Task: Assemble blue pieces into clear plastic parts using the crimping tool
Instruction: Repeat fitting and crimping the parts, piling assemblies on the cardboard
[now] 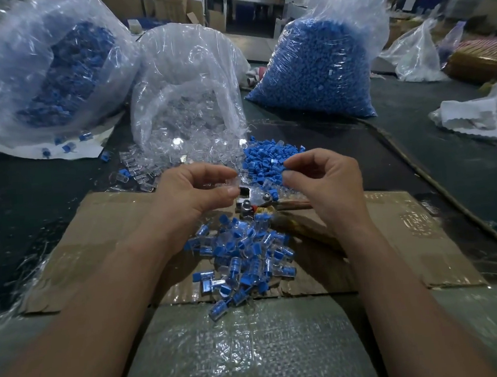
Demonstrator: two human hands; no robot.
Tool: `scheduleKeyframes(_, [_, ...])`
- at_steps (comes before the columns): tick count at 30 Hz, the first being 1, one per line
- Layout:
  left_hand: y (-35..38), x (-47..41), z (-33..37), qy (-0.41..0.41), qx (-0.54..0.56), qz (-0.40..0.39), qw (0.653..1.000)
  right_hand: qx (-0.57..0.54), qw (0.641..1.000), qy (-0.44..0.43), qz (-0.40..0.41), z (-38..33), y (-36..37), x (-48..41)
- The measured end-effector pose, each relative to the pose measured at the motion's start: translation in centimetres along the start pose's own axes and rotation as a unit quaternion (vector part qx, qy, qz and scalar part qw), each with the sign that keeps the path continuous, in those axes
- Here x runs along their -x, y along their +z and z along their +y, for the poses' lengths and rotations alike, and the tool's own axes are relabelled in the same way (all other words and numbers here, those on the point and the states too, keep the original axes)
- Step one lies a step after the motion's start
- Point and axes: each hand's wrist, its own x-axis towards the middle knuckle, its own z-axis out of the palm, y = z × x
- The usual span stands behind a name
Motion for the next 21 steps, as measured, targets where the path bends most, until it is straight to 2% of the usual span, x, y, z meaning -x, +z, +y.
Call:
scheduleKeyframes(6, [0.1, -0.2, -0.3, 0.019, -0.005, -0.019, 1.000, -0.040, 0.995, -0.050, -0.071, -1.6, 2.0, 1.4])
scheduleKeyframes(14, [0.4, -0.1, -0.3, 0.039, 0.001, -0.027, 0.999, -0.006, 0.994, -0.075, -0.085, -1.4, 2.3, 1.4])
scheduleKeyframes(21, [0.5, 0.4, -0.2, 0.057, 0.010, -0.050, 0.997, -0.044, 0.992, -0.064, -0.102, -1.4, 2.3, 1.4])
